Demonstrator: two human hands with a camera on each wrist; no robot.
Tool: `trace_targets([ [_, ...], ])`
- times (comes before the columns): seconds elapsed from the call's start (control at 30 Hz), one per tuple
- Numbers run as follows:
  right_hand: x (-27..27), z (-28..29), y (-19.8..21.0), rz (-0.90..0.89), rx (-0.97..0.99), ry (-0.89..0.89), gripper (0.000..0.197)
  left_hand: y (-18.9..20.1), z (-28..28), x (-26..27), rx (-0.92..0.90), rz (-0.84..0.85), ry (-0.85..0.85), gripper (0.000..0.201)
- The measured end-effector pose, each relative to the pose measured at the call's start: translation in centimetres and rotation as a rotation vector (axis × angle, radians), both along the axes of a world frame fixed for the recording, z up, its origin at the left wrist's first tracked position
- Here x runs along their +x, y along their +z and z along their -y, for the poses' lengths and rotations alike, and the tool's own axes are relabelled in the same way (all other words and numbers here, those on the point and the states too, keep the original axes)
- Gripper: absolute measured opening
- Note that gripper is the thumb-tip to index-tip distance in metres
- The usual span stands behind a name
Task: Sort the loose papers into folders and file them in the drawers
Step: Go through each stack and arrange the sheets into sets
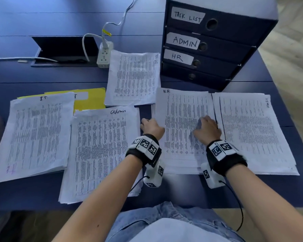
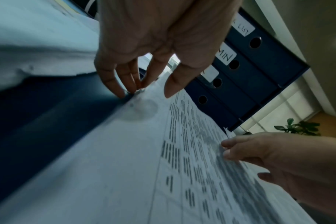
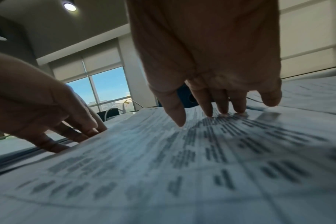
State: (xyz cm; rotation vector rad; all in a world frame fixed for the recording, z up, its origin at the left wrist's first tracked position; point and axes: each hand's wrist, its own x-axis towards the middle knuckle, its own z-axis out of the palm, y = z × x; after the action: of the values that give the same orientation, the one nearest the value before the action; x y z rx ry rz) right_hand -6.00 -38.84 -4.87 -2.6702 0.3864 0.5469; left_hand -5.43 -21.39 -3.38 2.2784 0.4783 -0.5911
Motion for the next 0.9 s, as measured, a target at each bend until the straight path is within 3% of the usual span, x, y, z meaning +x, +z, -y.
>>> trace_targets([
  [0.07,0.3,-1.2,0.5,0.042,0.038,0.004,0.042,0.6,-1.2,0.4,-0.027,0.058,-0.011,0.028],
  [0.23,0.9,-7.3,2.1,0.138,0.270,0.034,0.046,2.7,-6.8,2.5,-0.062,0.234,-0.024,0.039],
  [0.43,0.6,-15.9,3.9,0.148,0.403,0.190,0.046,4.0,-15.9,4.2,0.048,0.279,-0.034,0.029],
  [0.73,-0.9,-24.0,2.0,0.072,0.359,0.231,0.043,1.0,-23.7,3.6,0.436,0.050,-0.314,0.047],
  [0.9,-2.2,-25.5,0.7,0.090,0.155,0.325,0.046,-0.1,-25.0,2.9,0.445,0.174,-0.476,0.044],
])
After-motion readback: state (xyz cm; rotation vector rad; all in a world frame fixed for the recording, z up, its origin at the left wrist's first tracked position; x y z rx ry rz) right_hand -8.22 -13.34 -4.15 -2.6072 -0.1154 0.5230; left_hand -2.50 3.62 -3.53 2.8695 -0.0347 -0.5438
